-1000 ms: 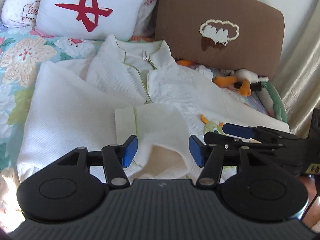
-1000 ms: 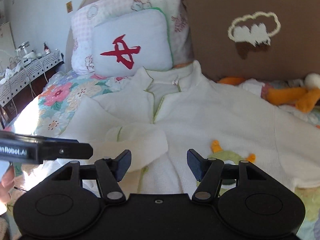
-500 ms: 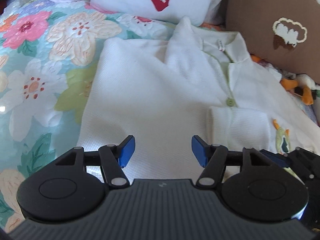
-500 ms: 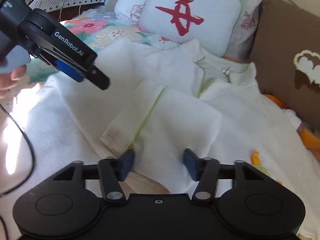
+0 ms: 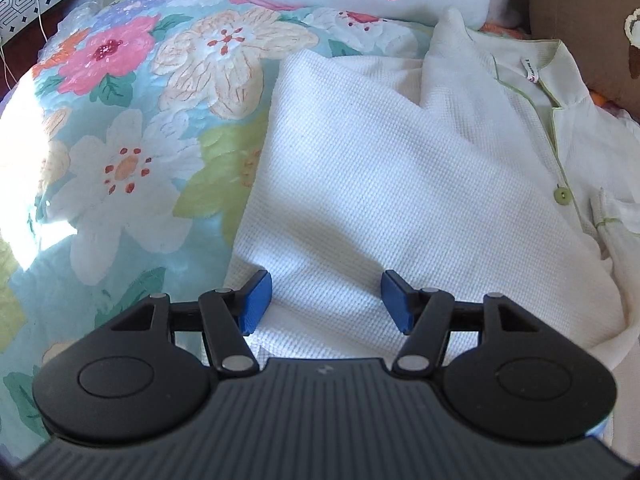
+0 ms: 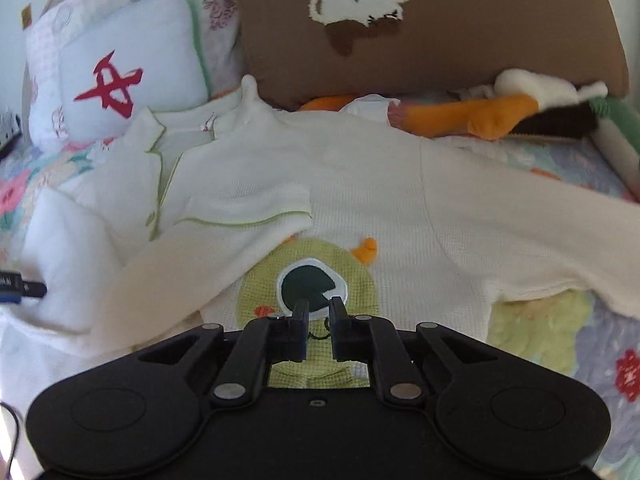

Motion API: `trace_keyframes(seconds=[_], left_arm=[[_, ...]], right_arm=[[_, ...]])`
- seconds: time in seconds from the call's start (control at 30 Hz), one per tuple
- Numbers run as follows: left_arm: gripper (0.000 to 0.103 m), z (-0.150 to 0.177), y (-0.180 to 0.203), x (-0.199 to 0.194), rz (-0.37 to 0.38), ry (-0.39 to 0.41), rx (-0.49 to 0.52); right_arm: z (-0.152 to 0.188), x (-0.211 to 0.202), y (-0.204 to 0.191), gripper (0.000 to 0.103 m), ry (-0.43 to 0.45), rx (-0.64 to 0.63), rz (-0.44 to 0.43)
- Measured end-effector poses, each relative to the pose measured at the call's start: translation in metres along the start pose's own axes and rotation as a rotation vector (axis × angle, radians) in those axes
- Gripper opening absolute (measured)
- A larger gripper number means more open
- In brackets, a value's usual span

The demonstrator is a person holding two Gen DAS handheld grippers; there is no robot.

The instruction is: Fold clothes

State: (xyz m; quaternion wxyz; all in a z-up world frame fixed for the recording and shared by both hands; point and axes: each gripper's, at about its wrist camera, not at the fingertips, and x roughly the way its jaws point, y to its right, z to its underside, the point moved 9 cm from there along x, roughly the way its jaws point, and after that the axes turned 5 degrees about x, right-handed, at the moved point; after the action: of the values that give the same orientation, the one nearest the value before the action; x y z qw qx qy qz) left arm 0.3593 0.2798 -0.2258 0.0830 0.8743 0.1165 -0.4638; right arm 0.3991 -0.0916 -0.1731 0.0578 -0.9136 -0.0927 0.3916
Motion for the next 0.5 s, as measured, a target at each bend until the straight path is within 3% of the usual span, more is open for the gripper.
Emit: trace_keyframes(seconds=[0.07,0.1,0.23,0.33,0.5], left_arm=[[0.060,-0.002,0.002,-0.002,0.032,0.020,-0.018],[0.060,-0.004,0.003,-0.002,0.050,0.026,-0.030],[0.061,-0.011,0.004,-0.001,0.084,0.048,-0.055],[0.061,-0.012,-0.002,0.004,0.078,0.041,-0.072],[0.061,-0.006,-0.010,0.006,0.068,-0.008,-0.070]], right_arm=[[-0.005,-0.001,-0.009,0.050,0.026,0.002,-0.052],[-0.007,-0.002,-0.016,0.056,0.049,-0.007,-0.066],[-0.028,0.011,-0.058,0.060,0.057,-0.093,-0.123],[-0.041,0.032,-0.084,0.071,0.017,-0.142,-0.121],[-0.042,0.072,-0.100,0.080,-0.079,-0.122,-0.009]])
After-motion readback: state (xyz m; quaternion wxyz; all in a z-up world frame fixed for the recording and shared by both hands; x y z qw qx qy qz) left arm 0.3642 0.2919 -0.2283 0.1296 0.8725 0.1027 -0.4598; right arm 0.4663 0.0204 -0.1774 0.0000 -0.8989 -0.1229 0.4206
